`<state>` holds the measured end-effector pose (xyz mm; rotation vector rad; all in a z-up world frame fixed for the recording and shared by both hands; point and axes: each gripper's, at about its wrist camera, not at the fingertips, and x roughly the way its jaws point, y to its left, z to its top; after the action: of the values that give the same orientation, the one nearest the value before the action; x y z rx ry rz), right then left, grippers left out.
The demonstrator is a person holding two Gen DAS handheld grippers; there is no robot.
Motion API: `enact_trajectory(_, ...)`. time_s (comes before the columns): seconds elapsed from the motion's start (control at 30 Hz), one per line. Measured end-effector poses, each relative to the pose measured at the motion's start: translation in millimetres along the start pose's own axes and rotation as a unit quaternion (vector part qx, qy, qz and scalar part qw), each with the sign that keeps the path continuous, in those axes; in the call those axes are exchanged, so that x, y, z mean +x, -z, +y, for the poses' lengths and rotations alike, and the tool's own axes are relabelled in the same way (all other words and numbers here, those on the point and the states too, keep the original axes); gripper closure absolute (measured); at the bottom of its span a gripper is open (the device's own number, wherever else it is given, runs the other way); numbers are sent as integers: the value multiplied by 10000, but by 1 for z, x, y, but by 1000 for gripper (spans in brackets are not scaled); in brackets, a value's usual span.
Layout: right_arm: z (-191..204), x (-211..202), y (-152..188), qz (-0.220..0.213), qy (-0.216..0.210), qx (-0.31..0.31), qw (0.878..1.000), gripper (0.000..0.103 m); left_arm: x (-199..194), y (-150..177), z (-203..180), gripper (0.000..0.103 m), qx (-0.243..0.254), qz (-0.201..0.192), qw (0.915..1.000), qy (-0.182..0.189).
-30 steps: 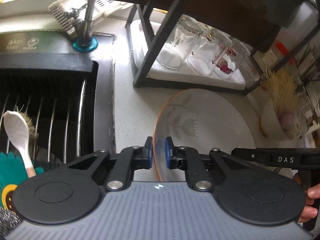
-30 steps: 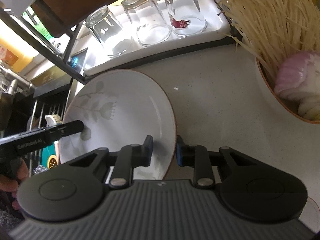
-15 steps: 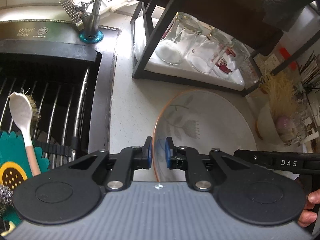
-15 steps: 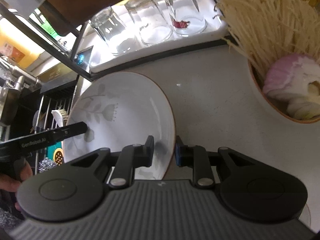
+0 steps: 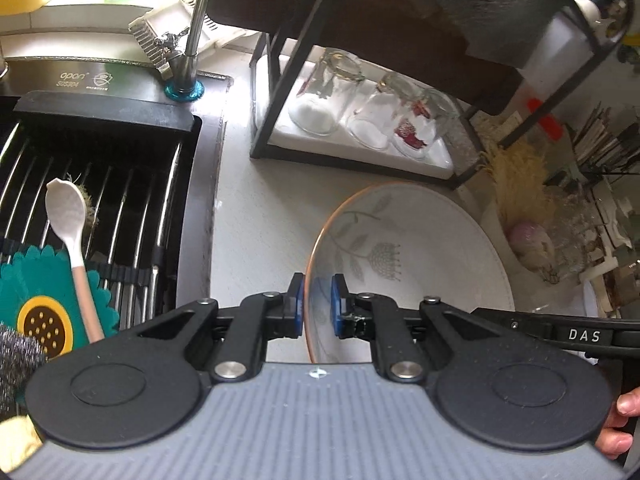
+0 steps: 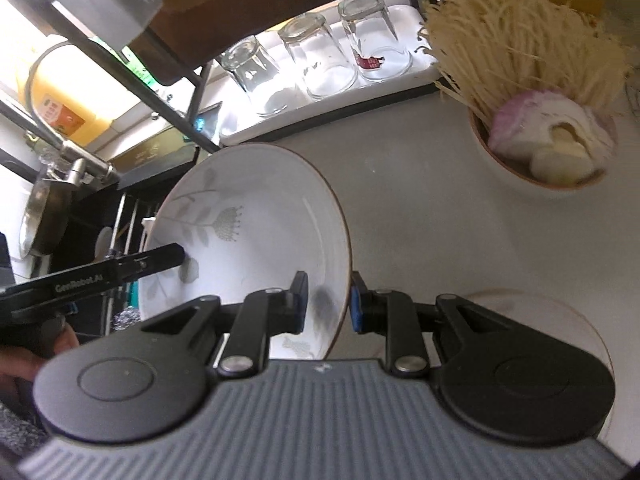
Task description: Organize plates and bowls
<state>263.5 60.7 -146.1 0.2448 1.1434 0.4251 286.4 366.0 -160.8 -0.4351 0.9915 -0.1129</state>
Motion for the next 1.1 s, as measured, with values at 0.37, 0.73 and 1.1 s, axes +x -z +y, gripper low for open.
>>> enact_trajectory(0.37, -1, -47, 23, -331, -105, -4, 9994, 79, -39, 22, -31, 88, 112, -160, 9997, 124)
enact_trajectory(0.73, -29, -92, 47, -612, -94, -27, 9981, 79, -59, 46, -77, 88, 248, -244, 9992, 216)
enact_trajectory(1.1, -74, -118, 69, -777, -107, 157, 9968, 79, -55, 87, -122, 88, 227, -38, 9993, 295)
